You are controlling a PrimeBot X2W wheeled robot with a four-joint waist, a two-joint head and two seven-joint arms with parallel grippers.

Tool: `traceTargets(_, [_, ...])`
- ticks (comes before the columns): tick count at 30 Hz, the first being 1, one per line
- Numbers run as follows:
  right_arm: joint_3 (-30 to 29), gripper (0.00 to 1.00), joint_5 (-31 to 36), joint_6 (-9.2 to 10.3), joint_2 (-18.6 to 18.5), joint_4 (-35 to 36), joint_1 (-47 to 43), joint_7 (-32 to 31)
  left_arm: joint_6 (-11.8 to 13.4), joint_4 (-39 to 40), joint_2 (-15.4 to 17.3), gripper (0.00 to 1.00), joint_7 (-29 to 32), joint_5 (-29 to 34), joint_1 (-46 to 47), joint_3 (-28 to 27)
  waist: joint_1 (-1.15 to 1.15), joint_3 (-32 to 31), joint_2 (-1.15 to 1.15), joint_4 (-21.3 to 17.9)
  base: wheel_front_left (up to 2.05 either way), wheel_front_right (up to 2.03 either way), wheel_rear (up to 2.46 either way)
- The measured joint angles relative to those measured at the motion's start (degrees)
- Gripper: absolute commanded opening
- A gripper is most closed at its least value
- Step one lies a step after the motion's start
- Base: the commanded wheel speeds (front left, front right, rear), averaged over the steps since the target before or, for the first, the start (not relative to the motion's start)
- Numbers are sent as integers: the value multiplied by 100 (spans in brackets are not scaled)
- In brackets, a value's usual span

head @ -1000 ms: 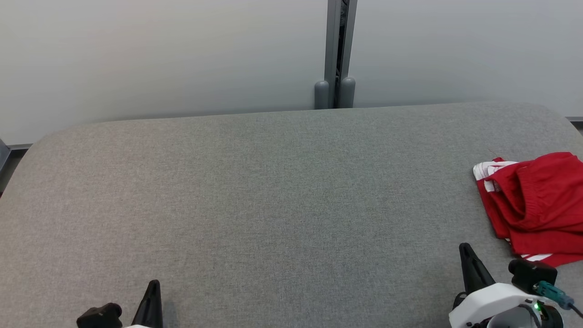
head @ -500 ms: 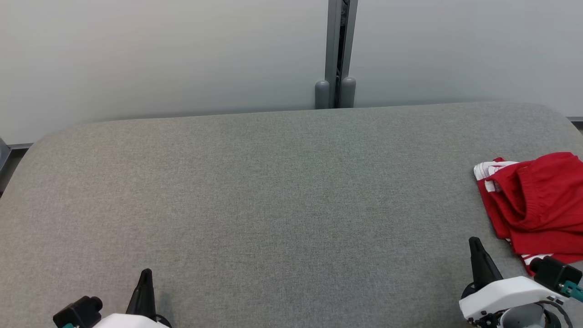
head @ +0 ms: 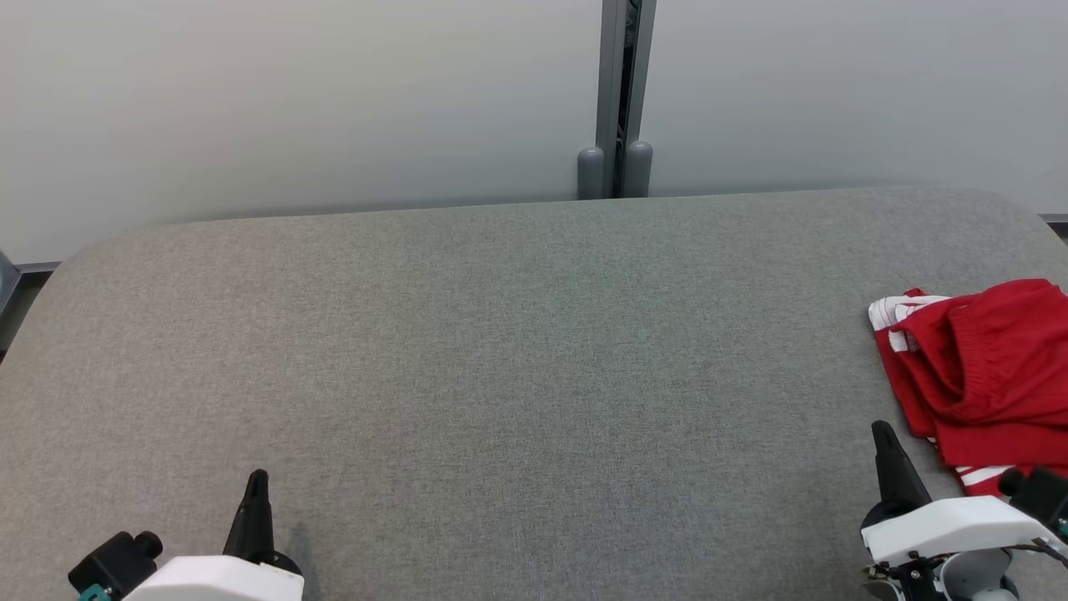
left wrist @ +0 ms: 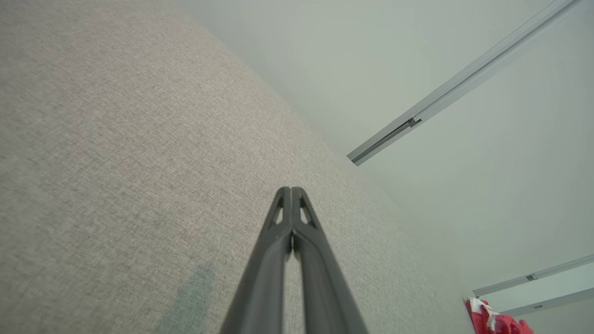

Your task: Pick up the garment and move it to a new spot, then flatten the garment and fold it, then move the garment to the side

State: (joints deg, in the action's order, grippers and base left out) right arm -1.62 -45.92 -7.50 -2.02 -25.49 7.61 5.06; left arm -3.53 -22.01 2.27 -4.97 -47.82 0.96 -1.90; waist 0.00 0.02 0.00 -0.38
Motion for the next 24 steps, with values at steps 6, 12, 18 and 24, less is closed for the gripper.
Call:
traceTargets(6, [-45,0,-450,0,-5,104,-10,-109,-40,83,4,0,108,-449,60,-43,0,1,0,3,0,0,0])
traceTargets(12, [-104,0,-876,1,-10,224,-19,-211,-71,147,9,0,210,-861,77,-86,0,2,0,5,0,0,0])
traceTargets(18, [-144,0,-1278,1,-15,309,-29,-313,-98,219,12,0,326,-1246,150,-122,0,3,0,8,0,0,0])
traceTargets(24, [-175,0,-1658,1,-21,417,-46,-407,-140,286,15,0,408,-1608,180,-164,0,4,0,11,0,0,0])
